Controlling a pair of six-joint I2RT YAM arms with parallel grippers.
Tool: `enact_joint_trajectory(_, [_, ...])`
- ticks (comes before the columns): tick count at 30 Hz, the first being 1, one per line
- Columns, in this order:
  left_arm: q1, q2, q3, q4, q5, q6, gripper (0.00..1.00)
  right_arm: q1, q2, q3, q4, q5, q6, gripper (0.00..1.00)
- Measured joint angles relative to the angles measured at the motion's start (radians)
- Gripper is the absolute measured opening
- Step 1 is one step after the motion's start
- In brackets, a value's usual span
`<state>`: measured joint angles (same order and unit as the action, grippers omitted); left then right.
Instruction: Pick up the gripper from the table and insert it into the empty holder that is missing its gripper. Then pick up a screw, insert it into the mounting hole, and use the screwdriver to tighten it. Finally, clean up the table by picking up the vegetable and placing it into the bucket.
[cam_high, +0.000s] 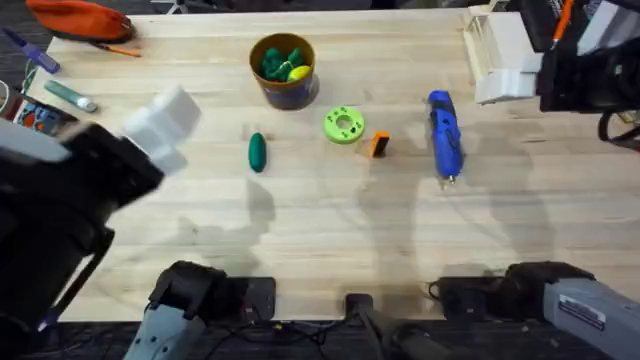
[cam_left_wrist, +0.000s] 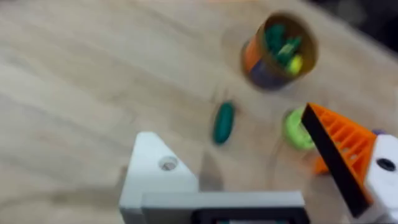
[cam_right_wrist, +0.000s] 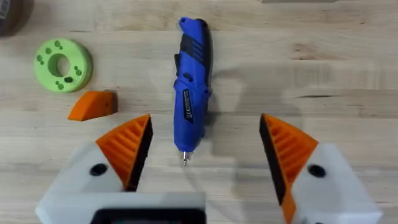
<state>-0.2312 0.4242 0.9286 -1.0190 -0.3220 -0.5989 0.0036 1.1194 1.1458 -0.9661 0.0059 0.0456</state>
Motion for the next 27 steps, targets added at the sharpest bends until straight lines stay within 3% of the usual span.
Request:
enact_joint_trajectory(3, [0.032, -0.07, -0.062, 0.178, 0.014, 0.035, 0.986, 0.0, 0.0, 0.0, 0.0, 0.0, 0.0, 0.994])
enact_joint_trajectory(6, [0.074, -0.142, -0.15, 0.343, 0.089, 0.153, 0.986, 0.0, 0.0, 0.0, 0.0, 0.0, 0.0, 0.994])
enact_joint_trajectory(9, [0.117, -0.202, -0.253, 0.487, 0.203, 0.299, 0.986, 0.0, 0.0, 0.0, 0.0, 0.0, 0.0, 0.994])
enact_joint_trajectory(10, [0.162, -0.255, -0.362, 0.602, 0.343, 0.45, 0.986, 0.0, 0.0, 0.0, 0.0, 0.0, 0.0, 0.994])
enact_joint_trajectory(13, [0.203, -0.298, -0.452, 0.687, 0.469, 0.554, 0.986, 0.0, 0.0, 0.0, 0.0, 0.0, 0.0, 0.994])
enact_joint_trajectory(17, [0.262, -0.347, -0.567, 0.812, 0.617, 0.626, 0.985, 0.0, 0.0, 0.0, 0.0, 0.0, 0.0, 0.994])
enact_joint_trajectory(21, [0.306, -0.382, -0.669, 0.923, 0.734, 0.655, 0.986, 0.0, 0.0, 0.0, 0.0, 0.0, 0.0, 0.994])
enact_joint_trajectory(27, [0.306, -0.417, -0.765, 0.994, 0.849, 0.672, 0.985, 0.0, 0.0, 0.0, 0.0, 0.0, 0.0, 0.994])
